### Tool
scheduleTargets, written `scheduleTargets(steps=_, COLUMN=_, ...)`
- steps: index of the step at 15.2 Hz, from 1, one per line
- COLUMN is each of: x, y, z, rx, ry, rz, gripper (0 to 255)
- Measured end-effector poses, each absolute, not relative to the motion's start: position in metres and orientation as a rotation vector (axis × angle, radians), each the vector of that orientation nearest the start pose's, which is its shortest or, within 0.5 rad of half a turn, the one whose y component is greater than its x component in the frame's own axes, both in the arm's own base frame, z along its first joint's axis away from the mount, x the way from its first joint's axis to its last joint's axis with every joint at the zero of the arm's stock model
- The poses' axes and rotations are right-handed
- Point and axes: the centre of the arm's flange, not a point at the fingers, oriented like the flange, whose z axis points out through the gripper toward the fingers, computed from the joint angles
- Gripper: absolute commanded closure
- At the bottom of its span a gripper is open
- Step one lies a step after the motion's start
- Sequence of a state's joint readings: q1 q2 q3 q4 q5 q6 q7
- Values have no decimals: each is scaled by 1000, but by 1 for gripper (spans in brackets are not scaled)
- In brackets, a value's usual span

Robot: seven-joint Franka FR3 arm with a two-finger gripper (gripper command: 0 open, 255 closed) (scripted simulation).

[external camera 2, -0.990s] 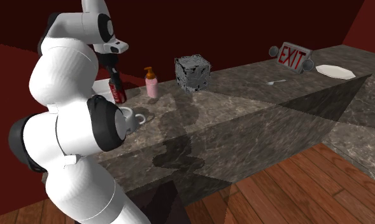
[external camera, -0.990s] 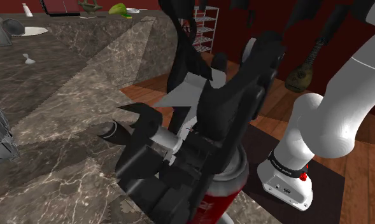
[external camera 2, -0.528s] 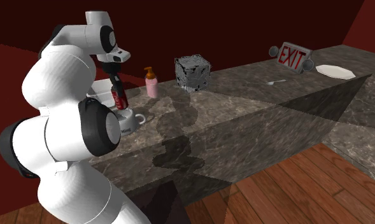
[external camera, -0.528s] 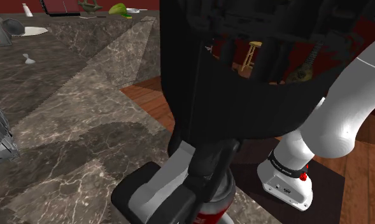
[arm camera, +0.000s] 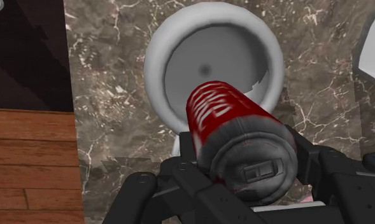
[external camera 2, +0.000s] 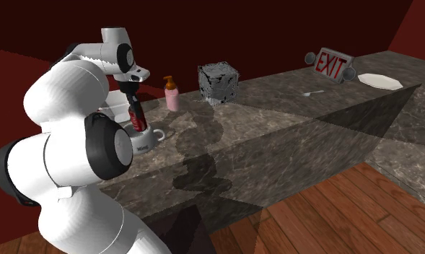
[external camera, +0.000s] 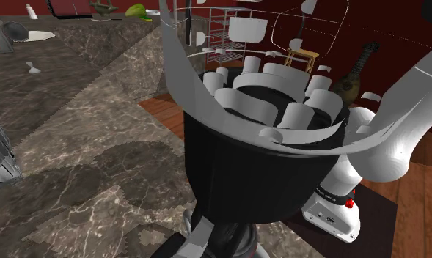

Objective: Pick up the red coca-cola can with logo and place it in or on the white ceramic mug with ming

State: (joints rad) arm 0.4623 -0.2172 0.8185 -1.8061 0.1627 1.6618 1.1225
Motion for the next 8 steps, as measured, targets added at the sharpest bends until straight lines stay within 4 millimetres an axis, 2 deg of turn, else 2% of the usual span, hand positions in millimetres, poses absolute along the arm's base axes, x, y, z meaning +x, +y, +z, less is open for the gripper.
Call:
scheduleTargets(steps=6, x=96, y=506, z=595, rx=-3123, ry=-209, rz=-1, gripper=255)
scheduleTargets(steps=7, x=97, y=506, z=595, rx=-3123, ry=-209, rz=0, gripper=0)
scheduleTargets(steps=8, x=97, y=506, z=594, rx=-3125, ry=-208, rz=1, gripper=0)
